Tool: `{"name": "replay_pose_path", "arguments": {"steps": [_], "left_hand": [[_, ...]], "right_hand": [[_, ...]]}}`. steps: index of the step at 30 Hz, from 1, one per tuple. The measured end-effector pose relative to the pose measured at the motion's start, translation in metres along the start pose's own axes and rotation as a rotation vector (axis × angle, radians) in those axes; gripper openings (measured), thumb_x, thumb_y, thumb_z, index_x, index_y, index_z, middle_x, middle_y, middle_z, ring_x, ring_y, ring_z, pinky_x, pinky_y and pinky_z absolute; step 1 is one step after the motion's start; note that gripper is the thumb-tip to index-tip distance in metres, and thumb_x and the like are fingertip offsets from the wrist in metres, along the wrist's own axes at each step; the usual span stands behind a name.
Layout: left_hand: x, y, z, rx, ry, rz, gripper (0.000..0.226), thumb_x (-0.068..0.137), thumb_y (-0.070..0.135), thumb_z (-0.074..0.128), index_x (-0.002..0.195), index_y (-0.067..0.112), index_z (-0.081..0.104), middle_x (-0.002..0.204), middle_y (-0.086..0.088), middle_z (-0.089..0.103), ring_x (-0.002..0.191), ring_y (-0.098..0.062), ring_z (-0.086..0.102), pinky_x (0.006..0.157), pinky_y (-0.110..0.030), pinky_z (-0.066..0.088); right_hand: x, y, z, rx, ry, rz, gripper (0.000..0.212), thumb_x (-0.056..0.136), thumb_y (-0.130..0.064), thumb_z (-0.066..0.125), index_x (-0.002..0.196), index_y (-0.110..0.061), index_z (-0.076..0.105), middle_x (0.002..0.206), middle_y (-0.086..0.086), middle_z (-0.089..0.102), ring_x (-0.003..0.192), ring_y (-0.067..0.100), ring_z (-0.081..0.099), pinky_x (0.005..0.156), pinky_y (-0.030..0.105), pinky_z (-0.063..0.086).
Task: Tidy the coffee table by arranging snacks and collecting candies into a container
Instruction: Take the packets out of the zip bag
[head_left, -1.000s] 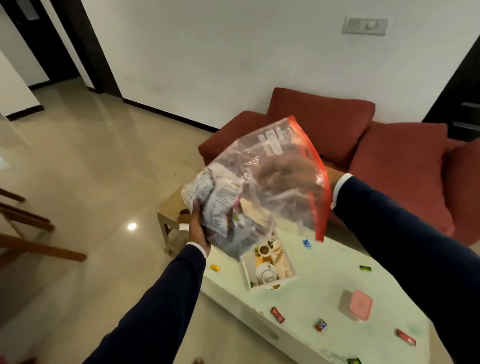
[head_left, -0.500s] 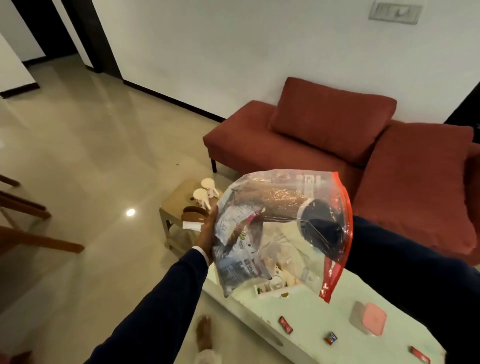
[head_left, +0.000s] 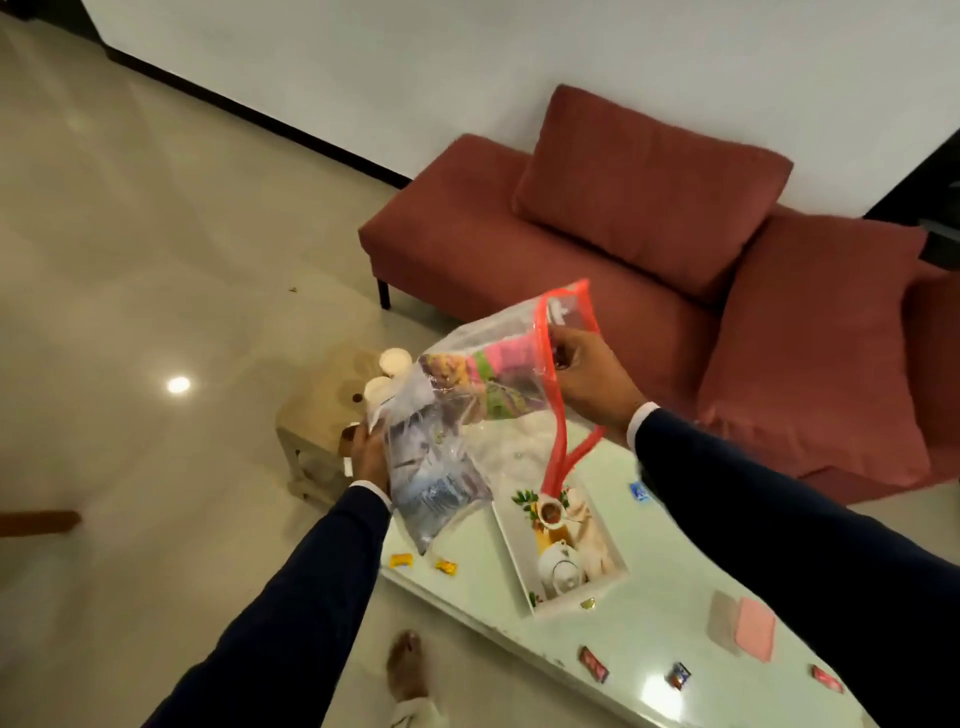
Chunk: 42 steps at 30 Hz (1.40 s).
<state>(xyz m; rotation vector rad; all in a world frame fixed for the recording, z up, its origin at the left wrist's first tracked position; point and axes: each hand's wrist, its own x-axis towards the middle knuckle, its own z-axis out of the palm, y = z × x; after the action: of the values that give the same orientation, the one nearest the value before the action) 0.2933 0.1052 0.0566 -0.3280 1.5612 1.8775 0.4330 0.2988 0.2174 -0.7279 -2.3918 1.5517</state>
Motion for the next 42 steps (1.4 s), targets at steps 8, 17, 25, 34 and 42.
{"name": "replay_pose_path", "arguments": {"steps": [8,17,25,34,42], "left_hand": [[0.074,-0.003,-0.054,-0.013,0.118,-0.013,0.047,0.101,0.034,0.058,0.146,0.021,0.047,0.14,-0.016,0.058,0.119,-0.037,0.061,0.094,-0.047,0.052],[0.092,-0.007,-0.092,0.103,0.191,-0.008,0.03,0.105,0.03,0.053,0.134,0.024,0.053,0.136,-0.016,0.06,0.114,-0.042,0.063,0.077,-0.055,0.061],[0.126,-0.045,-0.132,0.297,0.16,0.02,0.032,0.105,0.033,0.053,0.137,0.03,0.052,0.137,-0.015,0.062,0.09,-0.032,0.071,0.056,-0.052,0.062],[0.163,-0.127,-0.143,0.244,0.167,0.024,0.043,0.107,0.032,0.046,0.147,0.018,0.043,0.145,-0.014,0.056,0.09,-0.015,0.072,0.064,-0.04,0.064],[0.171,-0.153,-0.146,0.201,0.151,0.012,0.043,0.106,0.033,0.047,0.146,0.017,0.045,0.145,-0.014,0.056,0.103,-0.023,0.068,0.077,-0.044,0.061]], "right_hand": [[0.017,0.041,-0.039,0.417,0.206,0.428,0.065,0.063,-0.059,0.088,0.105,-0.011,0.074,0.108,0.02,0.076,0.097,0.034,0.073,0.092,0.061,0.056],[0.011,0.164,-0.05,0.325,0.377,0.593,0.067,0.073,-0.016,0.087,0.127,0.002,0.052,0.122,0.022,0.067,0.1,0.032,0.07,0.085,0.047,0.061],[0.067,0.321,0.021,-0.396,-0.049,0.55,0.036,0.082,-0.017,0.078,0.114,-0.013,0.062,0.108,0.008,0.067,0.104,0.029,0.063,0.083,0.031,0.043],[0.144,0.427,0.102,-0.993,-0.4,0.318,0.037,0.09,-0.031,0.065,0.126,-0.03,0.062,0.123,0.006,0.057,0.12,0.035,0.05,0.095,0.051,0.043],[0.168,0.457,0.131,-0.352,0.178,0.348,0.079,0.077,-0.026,0.081,0.146,-0.021,0.042,0.145,0.011,0.039,0.131,0.029,0.036,0.102,0.036,0.034]]}}
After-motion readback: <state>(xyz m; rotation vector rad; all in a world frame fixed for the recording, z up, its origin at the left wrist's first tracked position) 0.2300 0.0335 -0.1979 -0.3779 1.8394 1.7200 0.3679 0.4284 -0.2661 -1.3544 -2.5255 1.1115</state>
